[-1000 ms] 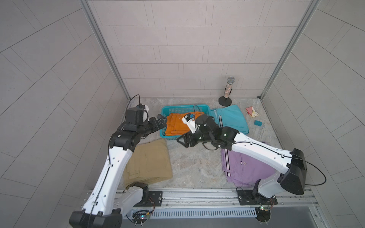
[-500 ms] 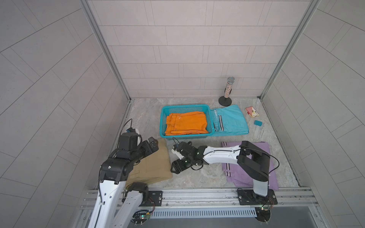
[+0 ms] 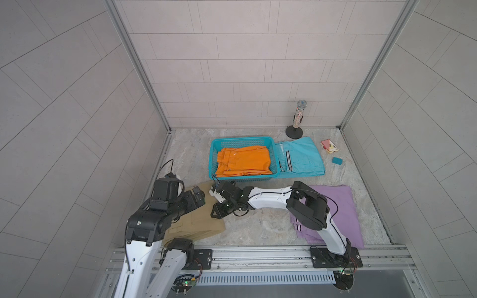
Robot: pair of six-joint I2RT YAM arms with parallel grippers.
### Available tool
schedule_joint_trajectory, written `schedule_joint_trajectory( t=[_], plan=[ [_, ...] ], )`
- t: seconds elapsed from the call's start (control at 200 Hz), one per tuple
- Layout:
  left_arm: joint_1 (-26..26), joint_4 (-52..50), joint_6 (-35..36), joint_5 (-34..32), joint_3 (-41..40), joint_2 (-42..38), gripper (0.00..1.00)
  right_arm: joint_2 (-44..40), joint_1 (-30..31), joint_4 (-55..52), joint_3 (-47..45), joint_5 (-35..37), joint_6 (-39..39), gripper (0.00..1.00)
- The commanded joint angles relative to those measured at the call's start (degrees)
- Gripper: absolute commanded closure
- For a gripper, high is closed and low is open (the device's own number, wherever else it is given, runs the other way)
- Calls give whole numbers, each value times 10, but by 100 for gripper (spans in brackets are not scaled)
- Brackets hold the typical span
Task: Put the folded long pants in the basket
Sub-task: Move the long pant to the center of the board.
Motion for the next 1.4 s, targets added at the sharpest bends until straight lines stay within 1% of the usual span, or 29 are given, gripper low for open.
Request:
schedule_joint_trajectory(
  t=[0.0,0.205,0.35,0.41,0.565,0.59,0.705,0.755,0.865,0.891,0.956,1.051,1.176,1.326,1.396],
  plan=[
    [3,-19,13,3,10,0,0,-12,-2,-69,-40,45,-15,100],
    [3,19,-2,68,-44,13,0,-174,-34,-58,-249,109,-6,100],
    [2,63,-20,124,-106,36,0,-291,-87,-58,-387,114,12,100],
    [-1,89,-33,148,-135,45,0,-324,-109,-63,-427,112,11,100],
    [-12,151,-75,178,-191,53,0,-381,-140,-83,-484,129,9,100],
    [-15,158,-81,179,-197,54,0,-388,-144,-85,-505,131,11,100],
    [-41,172,-93,176,-210,68,0,-417,-159,-91,-529,133,17,100],
    [-57,192,-125,175,-223,71,0,-427,-161,-98,-531,136,18,100],
    [-86,309,-187,198,-295,72,0,-443,-166,-110,-534,142,16,100],
    [-88,336,-197,203,-312,90,0,-445,-168,-111,-534,142,15,100],
    [-88,388,-212,204,-343,101,0,-448,-172,-114,-534,141,13,100],
    [-90,442,-215,200,-367,110,0,-449,-174,-113,-531,139,14,100],
    [-89,464,-193,176,-377,126,0,-446,-174,-101,-523,132,14,100],
    [-90,542,-201,210,-401,190,0,-440,-174,-95,-507,123,13,100],
    [-91,558,-196,210,-414,216,5,-439,-174,-92,-502,121,12,100]
  ],
)
